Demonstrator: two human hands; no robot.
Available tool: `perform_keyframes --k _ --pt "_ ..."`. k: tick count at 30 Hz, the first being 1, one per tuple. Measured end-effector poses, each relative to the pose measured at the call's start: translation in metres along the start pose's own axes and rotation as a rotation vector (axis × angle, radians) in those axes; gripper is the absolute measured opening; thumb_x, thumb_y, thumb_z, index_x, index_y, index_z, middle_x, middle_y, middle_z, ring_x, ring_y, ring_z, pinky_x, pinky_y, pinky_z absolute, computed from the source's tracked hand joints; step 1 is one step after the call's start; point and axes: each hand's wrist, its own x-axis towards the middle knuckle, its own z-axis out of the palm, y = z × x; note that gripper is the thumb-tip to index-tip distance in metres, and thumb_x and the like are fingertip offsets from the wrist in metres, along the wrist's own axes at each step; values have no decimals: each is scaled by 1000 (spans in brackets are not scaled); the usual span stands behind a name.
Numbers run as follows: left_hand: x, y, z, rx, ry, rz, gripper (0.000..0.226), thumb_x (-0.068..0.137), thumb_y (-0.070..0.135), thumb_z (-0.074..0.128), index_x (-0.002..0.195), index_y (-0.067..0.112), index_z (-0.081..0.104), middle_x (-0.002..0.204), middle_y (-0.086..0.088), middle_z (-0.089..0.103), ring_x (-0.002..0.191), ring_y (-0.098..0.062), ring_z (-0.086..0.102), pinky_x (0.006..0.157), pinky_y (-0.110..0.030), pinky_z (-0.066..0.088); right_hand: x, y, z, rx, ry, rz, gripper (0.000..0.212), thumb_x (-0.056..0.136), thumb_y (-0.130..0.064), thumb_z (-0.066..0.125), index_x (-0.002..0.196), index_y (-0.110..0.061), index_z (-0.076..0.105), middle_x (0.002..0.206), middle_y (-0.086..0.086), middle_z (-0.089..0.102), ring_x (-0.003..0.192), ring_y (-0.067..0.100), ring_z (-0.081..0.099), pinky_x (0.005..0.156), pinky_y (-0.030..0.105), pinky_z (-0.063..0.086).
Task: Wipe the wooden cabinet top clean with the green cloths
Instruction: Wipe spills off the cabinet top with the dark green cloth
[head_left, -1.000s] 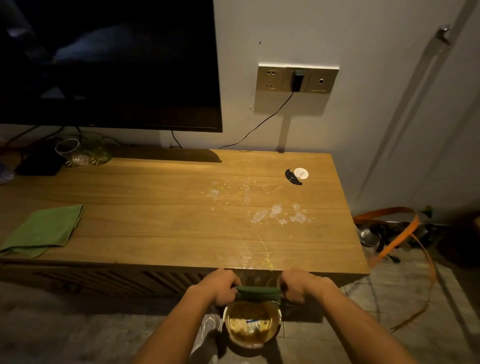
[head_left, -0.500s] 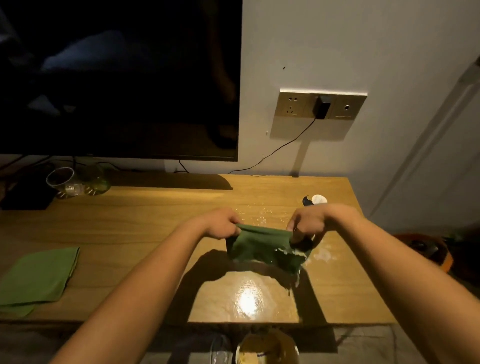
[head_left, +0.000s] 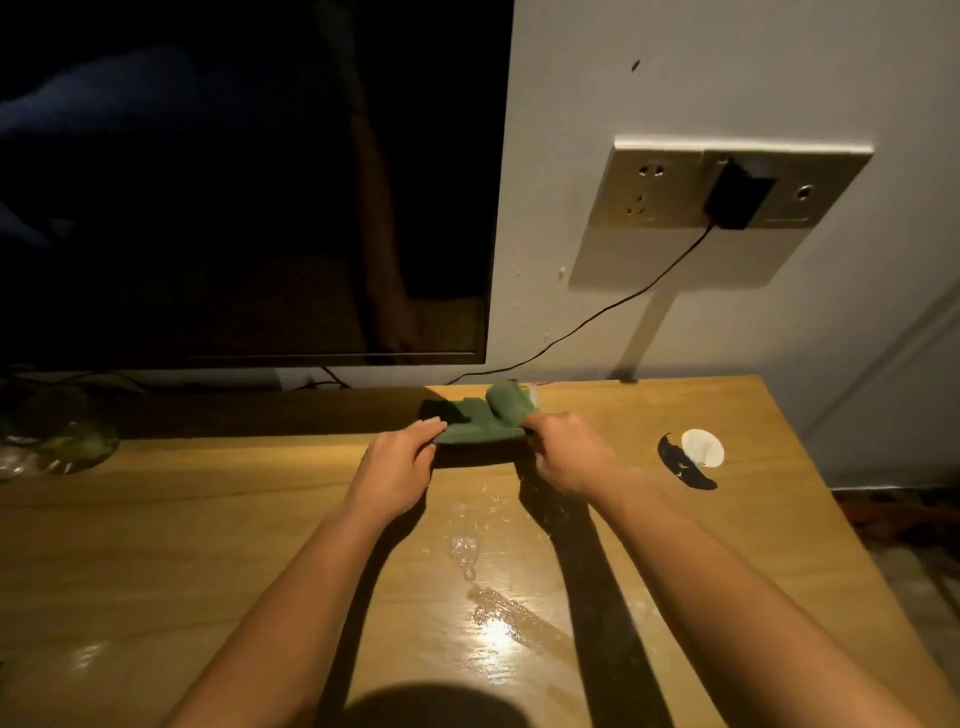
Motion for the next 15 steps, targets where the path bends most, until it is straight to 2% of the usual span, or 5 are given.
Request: perform_keyframes --k 3,5,8,11,15 --pt "-1 -25 20 73 -126 52 47 98 13 51 142 29 50 154 2 38 128 -28 54 110 -40 41 4 11 33 -22 -106 -8 24 91 -15 53 112 -23 60 99 13 67 90 33 64 70 39 53" --pt "1 -32 25 73 -150 126 49 98 10 50 144 27 48 152 5 41 136 -22 46 114 -34 32 9 15 40 -2 -93 -20 29 93 -17 51 121 -25 57 101 14 67 87 32 63 69 39 53" --pt "12 -40 25 151 -178 188 51 97 10 49 145 27 46 151 2 45 140 -19 40 114 -30 27 22 17 38 12 -79 -17 48 97 -21 49 143 -35 47 113 13 64 83 25 56 78 38 54" --pt "16 -46 23 150 -226 129 50 99 14 47 146 32 44 153 -1 41 132 -25 49 113 -32 31 19 14 39 -33 -133 7 48 98 -21 48 145 -33 47 122 16 62 96 29 58 88 37 53" --pt "11 -46 21 175 -288 163 52 99 10 47 147 27 43 155 5 36 146 -12 26 116 -23 8 7 6 40 -76 -142 9 49 98 -19 47 146 -30 46 128 19 60 108 35 59 94 40 53"
